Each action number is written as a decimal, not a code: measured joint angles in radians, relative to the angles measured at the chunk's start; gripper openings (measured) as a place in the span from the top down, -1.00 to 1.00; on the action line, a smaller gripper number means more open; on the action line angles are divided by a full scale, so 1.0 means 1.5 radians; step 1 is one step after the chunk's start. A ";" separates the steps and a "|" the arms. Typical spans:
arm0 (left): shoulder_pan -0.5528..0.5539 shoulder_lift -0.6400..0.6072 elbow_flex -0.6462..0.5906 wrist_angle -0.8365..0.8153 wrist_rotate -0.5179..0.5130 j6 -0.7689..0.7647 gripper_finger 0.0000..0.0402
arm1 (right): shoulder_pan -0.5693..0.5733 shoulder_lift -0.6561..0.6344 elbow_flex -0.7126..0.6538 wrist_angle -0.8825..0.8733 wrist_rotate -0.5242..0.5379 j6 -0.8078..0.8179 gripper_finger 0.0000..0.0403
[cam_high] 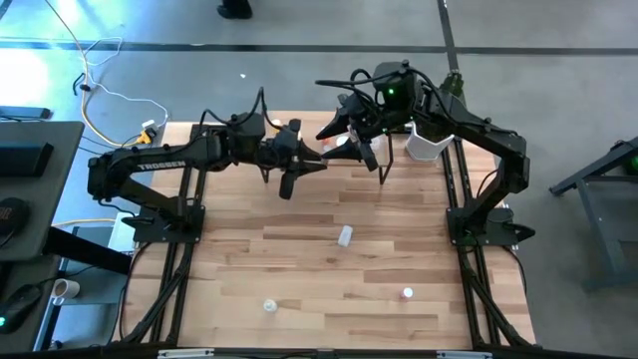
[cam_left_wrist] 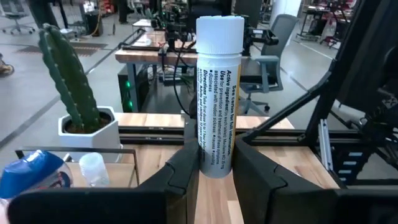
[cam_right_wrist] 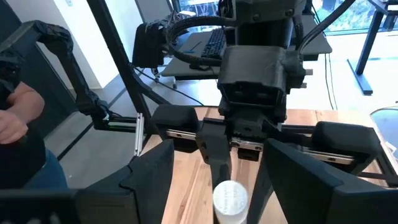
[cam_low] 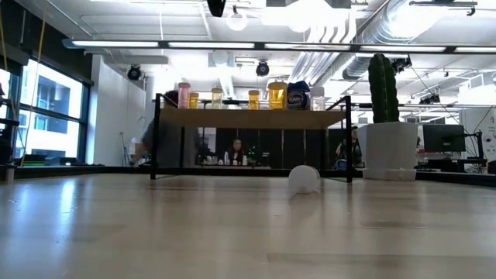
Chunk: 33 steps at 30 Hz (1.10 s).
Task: Pick and place medicine bottles onto shelf by color
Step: Put the white yellow pill bottle on the shelf
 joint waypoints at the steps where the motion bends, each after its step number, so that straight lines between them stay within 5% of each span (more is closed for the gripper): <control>1: 0.000 0.000 0.000 0.007 0.000 0.000 0.65 | 0.000 0.000 0.000 0.000 0.001 -0.001 -0.17; 19: 0.027 0.000 0.000 0.043 0.000 0.000 0.64 | 0.000 0.000 0.001 -0.030 0.078 -0.029 0.11; 33: 0.027 0.000 0.000 0.042 -0.003 0.000 0.64 | 0.000 0.000 0.001 -0.030 0.099 -0.024 0.58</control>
